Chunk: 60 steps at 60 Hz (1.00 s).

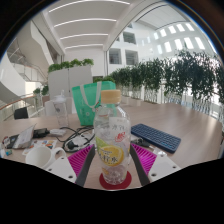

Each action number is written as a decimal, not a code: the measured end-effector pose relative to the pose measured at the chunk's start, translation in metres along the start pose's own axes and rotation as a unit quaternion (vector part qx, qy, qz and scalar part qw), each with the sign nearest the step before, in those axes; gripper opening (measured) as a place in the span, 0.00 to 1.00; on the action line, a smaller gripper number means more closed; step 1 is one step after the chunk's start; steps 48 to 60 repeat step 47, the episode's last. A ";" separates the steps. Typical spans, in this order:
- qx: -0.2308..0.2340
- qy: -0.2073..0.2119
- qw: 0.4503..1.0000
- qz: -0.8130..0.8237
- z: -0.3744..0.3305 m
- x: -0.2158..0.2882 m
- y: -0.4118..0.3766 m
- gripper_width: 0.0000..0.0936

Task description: Pour water

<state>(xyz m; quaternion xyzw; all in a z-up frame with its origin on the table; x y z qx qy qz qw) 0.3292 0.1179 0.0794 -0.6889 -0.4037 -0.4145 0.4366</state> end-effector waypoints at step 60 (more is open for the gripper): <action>-0.056 -0.023 0.998 0.025 -0.420 0.016 -0.215 0.89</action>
Point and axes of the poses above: the point between the fingertips, and its own axes, seen from behind it with the camera up: y to the right, x up, z forward, the way the camera looks, the point moved 3 cm from there along -z, backward, against the way the camera looks, and after that the axes turned 13 degrees about z, right-handed, at the moved point
